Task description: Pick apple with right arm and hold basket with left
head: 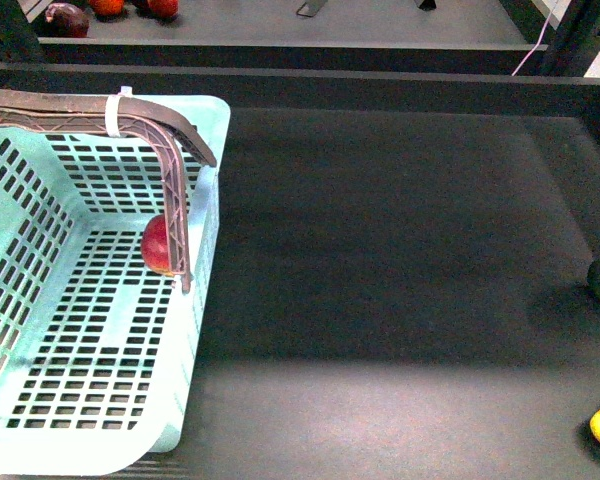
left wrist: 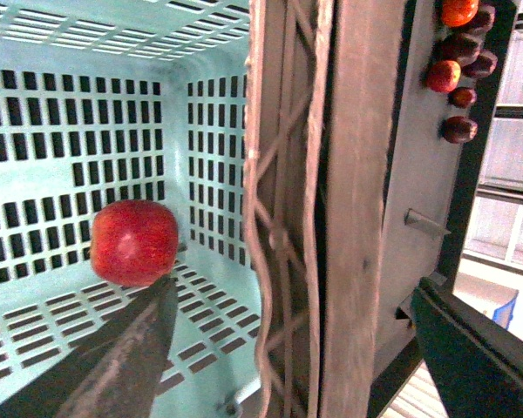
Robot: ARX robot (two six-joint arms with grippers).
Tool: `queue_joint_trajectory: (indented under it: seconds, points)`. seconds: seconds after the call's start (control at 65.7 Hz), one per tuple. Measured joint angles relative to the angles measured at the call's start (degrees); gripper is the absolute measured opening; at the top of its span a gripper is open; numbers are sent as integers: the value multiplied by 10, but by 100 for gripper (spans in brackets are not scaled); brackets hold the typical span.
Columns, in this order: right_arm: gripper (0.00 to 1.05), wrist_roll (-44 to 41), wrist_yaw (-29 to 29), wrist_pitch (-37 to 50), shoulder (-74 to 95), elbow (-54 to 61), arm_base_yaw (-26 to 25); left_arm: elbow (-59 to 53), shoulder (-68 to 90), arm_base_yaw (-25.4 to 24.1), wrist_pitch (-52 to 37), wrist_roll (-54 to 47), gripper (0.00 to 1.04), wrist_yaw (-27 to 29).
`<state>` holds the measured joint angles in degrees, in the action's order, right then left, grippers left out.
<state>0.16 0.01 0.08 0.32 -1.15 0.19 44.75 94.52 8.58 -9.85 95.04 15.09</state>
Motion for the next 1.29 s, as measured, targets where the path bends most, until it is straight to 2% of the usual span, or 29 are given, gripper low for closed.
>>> queue_joint_trajectory:
  seconds: [0.061,0.091,0.228,0.365,0.411,0.456,0.472,0.502,0.517,0.548,0.593,0.654,0.715,0.822,0.852,0.989,1.065,1.293]
  points:
    - [96,0,0,0,0,0,0,0,-33,12,53,5,98,9]
    - [96,0,0,0,0,0,0,0,-45,17,74,4,99,16]
    - [96,0,0,0,0,0,0,1,-139,42,164,-9,98,55]
    - [96,0,0,0,0,0,0,9,-172,48,168,-21,98,59]
    - [96,0,0,0,0,0,0,-33,-173,40,45,-110,90,12]
    - [96,0,0,0,0,0,0,-108,-176,30,-139,-279,80,-34]
    - [96,0,0,0,0,0,0,-120,-178,28,-165,-311,78,-38]
    - [96,0,0,0,0,0,0,-165,-187,23,-258,-450,70,-50]
    - [96,0,0,0,0,0,0,-175,-190,22,-277,-465,69,-51]
    - [96,0,0,0,0,0,0,-204,-205,16,-340,-591,62,-56]
    - [96,0,0,0,0,0,0,-229,-230,7,-387,-710,52,-63]
    - [96,0,0,0,0,0,0,-251,-260,-3,-399,-823,40,-70]
    - [96,0,0,0,0,0,0,-278,-279,-11,-400,-878,28,-78]
    - [96,0,0,0,0,0,0,-318,-317,-23,-394,-923,6,-92]
    - [96,0,0,0,0,0,0,-326,-329,-26,-391,-926,3,-94]
    - [96,0,0,0,0,0,0,-360,-384,-40,-371,-939,3,-107]
    - [96,0,0,0,0,0,0,-377,-416,-71,-354,-942,3,-147]
    - [96,0,0,0,0,0,0,-415,-499,-83,-313,-943,3,-151]
